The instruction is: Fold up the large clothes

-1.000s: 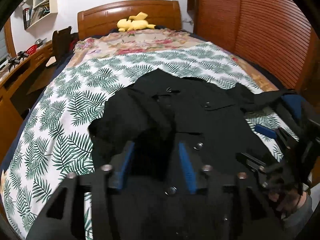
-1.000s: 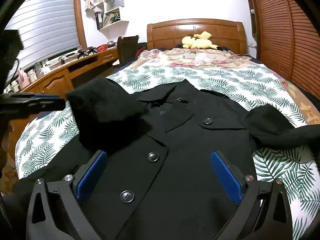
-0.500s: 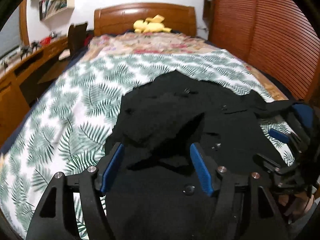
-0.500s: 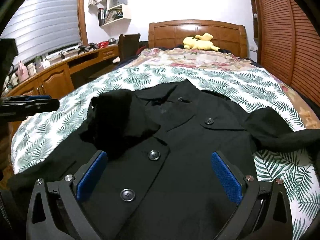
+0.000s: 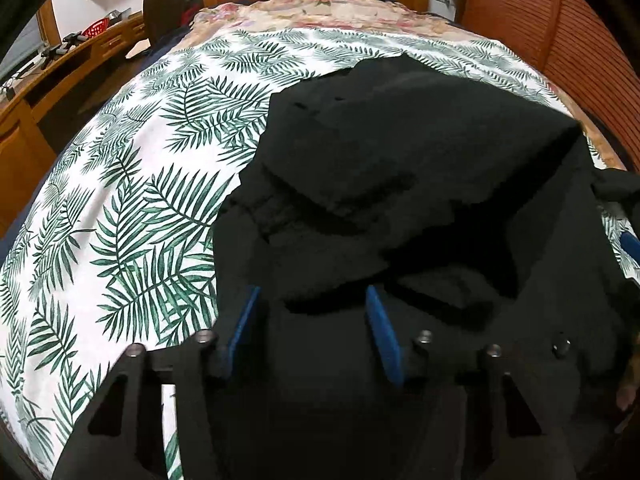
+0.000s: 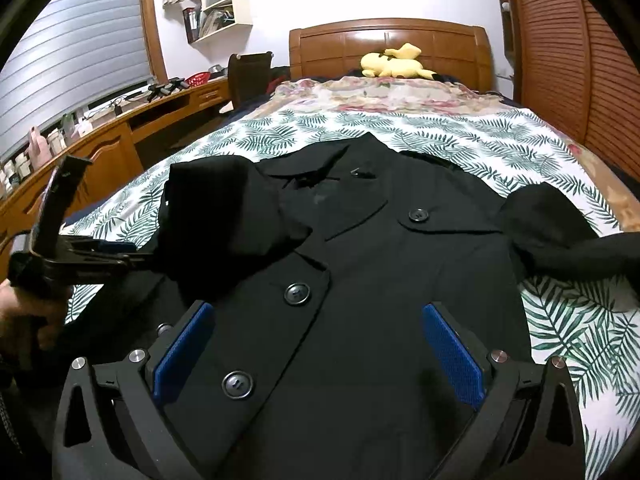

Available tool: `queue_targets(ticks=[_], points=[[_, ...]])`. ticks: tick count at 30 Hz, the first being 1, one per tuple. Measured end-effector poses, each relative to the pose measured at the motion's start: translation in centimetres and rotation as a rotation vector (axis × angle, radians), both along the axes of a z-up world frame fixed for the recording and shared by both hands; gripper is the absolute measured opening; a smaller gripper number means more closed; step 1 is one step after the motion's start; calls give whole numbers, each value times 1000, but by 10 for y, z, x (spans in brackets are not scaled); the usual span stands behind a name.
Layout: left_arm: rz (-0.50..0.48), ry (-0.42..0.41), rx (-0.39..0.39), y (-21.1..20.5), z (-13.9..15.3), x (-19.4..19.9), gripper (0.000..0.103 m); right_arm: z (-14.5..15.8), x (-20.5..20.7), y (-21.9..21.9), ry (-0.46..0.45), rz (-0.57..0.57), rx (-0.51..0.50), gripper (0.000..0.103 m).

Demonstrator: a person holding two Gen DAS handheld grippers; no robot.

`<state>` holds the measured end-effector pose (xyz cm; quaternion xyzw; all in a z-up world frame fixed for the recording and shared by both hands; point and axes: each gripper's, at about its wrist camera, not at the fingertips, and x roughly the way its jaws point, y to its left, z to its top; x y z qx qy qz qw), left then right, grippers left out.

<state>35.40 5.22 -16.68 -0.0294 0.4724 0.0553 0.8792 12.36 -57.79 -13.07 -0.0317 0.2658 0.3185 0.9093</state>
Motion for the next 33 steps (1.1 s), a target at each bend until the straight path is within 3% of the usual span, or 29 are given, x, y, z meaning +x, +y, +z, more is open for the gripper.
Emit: queue_targets(ticks=[4,5,8,15,23,33], points=[[2,-3,-5,1,-5,7,27,-2,2,0,4,3,-4,103],[-8,-2,-6,0,-5,9,12,-1,1,0,4,3,-3,103],[-24,-17,25,-4,1,10,5,-1,1,0,0,4,-2,103],[-33,-169,55,-23,53,-10,4,9,-8,-8,-11,-15,-1,103],[-119,-333,35,-67,115,-47,4,33,-39,-42,-48,-76,10,103],[-223,-413,-100,-87,115,-99,4,42,-83,-73,-58,-147,10,103]])
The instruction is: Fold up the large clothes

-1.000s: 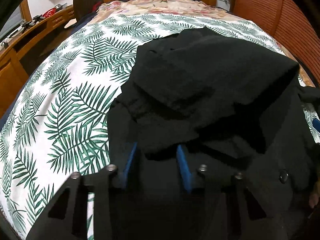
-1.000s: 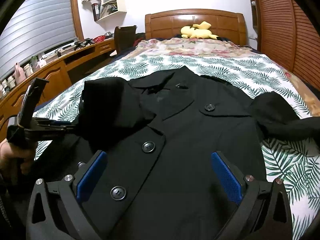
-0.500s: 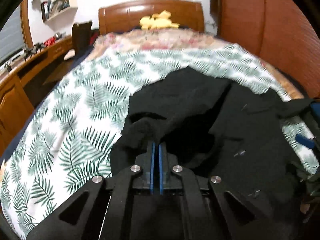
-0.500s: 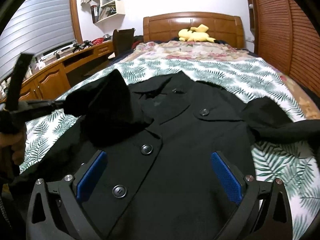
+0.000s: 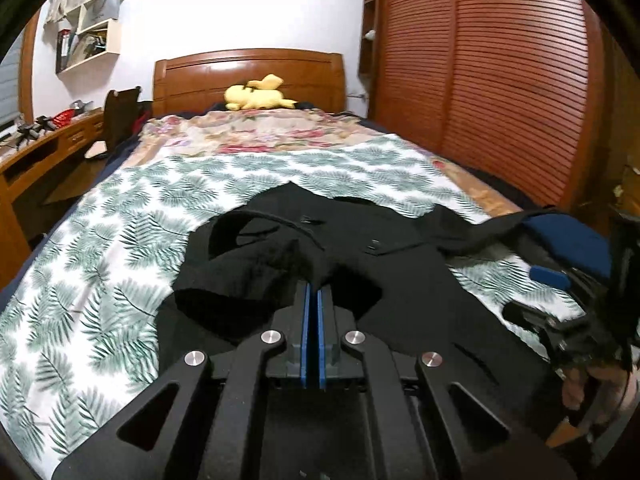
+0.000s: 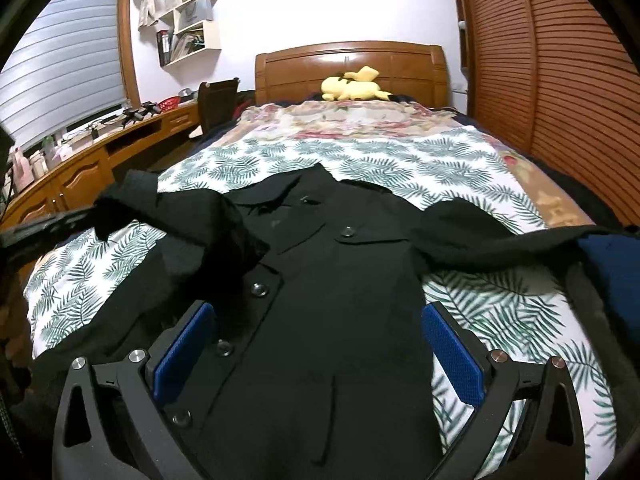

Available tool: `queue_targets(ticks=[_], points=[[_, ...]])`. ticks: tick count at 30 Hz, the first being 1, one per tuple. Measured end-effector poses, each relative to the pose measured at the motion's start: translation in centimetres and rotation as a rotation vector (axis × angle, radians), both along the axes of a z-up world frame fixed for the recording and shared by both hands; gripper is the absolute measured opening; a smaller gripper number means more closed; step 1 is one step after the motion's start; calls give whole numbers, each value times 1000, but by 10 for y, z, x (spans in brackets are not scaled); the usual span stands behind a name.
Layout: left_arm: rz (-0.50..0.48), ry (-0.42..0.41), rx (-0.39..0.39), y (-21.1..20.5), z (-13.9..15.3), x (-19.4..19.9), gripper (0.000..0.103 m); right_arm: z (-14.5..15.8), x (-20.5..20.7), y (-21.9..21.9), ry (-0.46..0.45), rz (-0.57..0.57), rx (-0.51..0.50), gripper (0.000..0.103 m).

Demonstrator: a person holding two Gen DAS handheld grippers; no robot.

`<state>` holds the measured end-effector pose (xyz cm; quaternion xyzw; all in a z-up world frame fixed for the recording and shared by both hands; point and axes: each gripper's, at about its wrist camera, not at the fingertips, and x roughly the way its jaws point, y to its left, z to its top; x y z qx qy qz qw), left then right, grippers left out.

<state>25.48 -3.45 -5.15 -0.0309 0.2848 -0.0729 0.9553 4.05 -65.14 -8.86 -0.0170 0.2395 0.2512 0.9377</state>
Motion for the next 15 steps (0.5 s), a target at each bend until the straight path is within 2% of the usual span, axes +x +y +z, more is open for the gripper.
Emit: queue_targets(ticks=[6,15], points=[[-37,-1,-47,-10,-11,-20,4,5,-5,6,-2,7,-18,103],[-132,36,-68,-38,-22,-17,4,13,4,2,0,-18,-19,103]])
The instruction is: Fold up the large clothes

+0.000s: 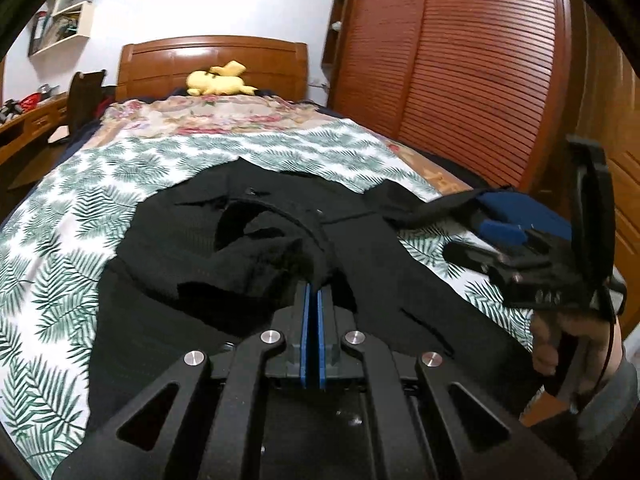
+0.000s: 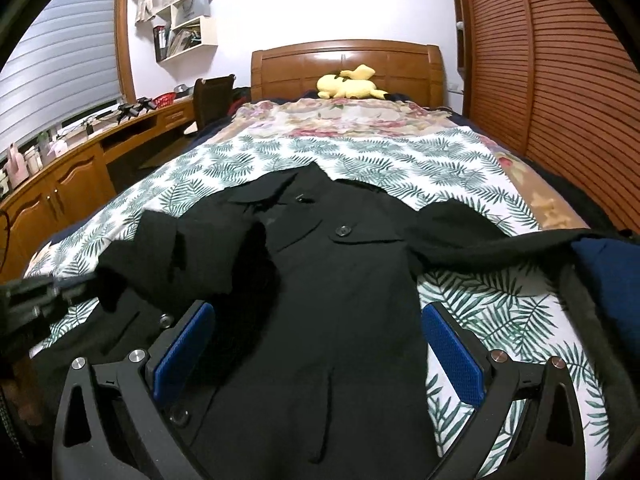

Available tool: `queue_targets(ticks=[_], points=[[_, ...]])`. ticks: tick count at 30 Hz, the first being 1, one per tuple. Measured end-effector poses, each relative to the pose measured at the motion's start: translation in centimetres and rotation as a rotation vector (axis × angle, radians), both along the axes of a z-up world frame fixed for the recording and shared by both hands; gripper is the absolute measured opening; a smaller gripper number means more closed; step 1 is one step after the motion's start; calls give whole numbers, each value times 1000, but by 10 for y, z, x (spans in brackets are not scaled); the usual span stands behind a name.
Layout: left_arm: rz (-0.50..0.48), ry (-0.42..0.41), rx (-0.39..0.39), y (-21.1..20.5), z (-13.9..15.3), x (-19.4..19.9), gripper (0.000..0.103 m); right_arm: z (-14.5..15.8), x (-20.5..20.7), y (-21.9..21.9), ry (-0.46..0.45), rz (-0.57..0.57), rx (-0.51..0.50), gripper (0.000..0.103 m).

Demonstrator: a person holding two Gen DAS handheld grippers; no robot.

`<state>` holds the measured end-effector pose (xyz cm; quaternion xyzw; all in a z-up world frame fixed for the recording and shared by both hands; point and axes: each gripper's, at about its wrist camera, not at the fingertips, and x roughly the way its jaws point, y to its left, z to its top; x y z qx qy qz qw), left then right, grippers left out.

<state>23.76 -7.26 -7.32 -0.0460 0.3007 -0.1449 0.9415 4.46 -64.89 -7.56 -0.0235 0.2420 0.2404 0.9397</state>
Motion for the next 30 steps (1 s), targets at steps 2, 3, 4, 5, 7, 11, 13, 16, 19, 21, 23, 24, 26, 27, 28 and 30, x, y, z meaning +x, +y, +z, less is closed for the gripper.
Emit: queue_targets(ticks=[2,3,4,5,7,11,13,16,19,21,23,24,26,27,28,30], points=[[-15,-4,3,-6,-1,-2,4,0,0,-4,-3,-8,9,103],[-17,0,9,-8,-1,-2,4,0,-1,-6,-2,-11,11,103],[-21,5,14,-10,-1,-3,5,-2,-1,-7,-2,-13,11,103],[-28,6,12,-11,0,-4,10,-3,-1,-8,0,-17,10,103],[-42,0,-2,-11,2,-7,24,-6,-3,-9,6,-20,8,103],[-45,-27,-8,-8,10,-15,58,-7,-4,-8,11,-21,5,103],[-32,-43,-5,-5,14,-19,68,-6,-4,-7,13,-17,3,103],[7,-58,12,5,18,-22,71,-6,-3,0,19,12,-4,102],[37,-76,24,17,22,-25,71,-11,-6,15,19,77,-22,96],[59,-85,27,27,24,-27,71,-15,-9,29,21,123,-36,89],[77,-94,26,37,26,-30,71,-20,-12,42,28,169,-50,84],[86,-100,27,41,27,-32,71,-23,-14,51,34,193,-59,81],[110,-114,31,51,29,-36,71,-30,-17,66,42,243,-78,75],[116,-118,33,54,29,-37,71,-33,-18,72,48,268,-87,71],[126,-126,39,58,30,-39,71,-37,-19,78,55,291,-97,69],[136,-128,49,62,29,-41,71,-45,-22,94,66,334,-123,63]])
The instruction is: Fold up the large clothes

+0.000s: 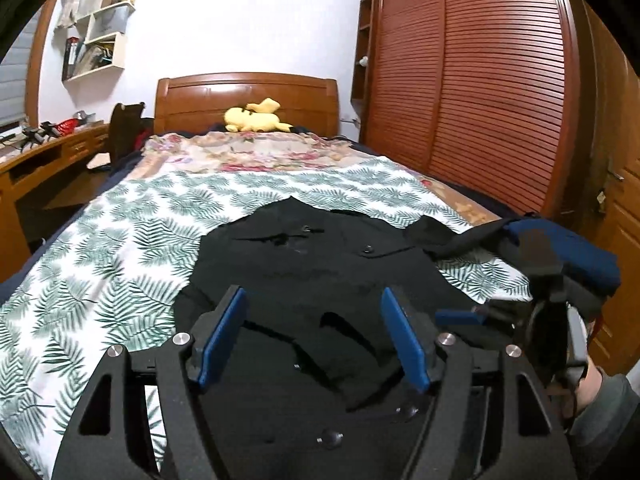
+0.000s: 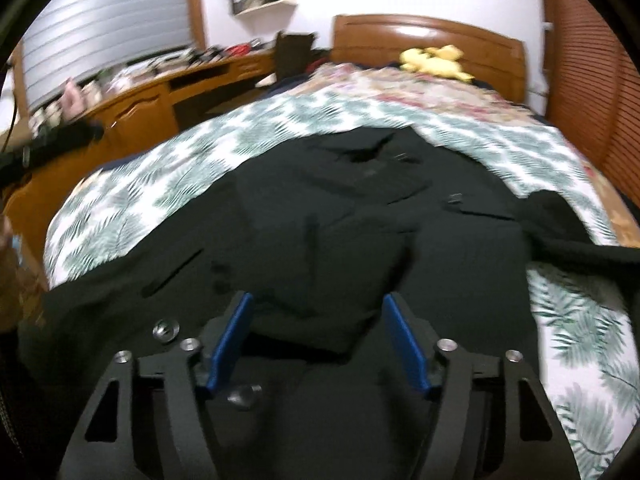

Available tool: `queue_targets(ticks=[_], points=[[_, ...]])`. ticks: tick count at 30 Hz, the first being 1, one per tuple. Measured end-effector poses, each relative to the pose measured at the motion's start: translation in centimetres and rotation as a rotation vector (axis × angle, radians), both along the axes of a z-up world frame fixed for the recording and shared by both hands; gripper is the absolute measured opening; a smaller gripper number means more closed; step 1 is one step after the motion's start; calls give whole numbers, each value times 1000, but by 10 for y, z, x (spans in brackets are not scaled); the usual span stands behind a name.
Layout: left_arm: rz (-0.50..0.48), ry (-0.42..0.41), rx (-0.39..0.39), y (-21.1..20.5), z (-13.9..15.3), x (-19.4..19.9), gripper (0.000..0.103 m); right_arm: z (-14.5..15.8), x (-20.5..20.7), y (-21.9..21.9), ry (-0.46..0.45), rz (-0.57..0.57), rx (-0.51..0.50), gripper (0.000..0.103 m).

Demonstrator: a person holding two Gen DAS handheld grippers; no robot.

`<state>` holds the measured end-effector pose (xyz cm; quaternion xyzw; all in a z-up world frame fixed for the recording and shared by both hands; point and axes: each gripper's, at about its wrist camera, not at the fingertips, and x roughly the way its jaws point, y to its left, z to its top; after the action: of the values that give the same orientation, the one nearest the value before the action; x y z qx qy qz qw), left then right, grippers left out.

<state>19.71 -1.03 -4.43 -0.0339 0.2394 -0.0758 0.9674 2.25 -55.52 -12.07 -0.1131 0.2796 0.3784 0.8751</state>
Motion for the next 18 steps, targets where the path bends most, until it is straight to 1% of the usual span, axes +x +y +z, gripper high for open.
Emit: queue_targets(ticks=[6,11,13,16,17,18], points=[[18,27,-1,15,-6,0,71,-18,5,29,20,90,-68,61],[16,38,-6,19,-9,2,71,-26,13,44,-20,83,-155,60],[9,47,-10,20,-11,2,71,-27,15,53,-32,90,-176,56],[7,60,-1,19,-15,3,71,-29,18,56,-8,106,-180,42],[7,64,2,18,-16,3,71,-30,19,56,-3,114,-178,34],[6,65,2,18,-16,2,71,-28,15,56,-7,122,-174,21]])
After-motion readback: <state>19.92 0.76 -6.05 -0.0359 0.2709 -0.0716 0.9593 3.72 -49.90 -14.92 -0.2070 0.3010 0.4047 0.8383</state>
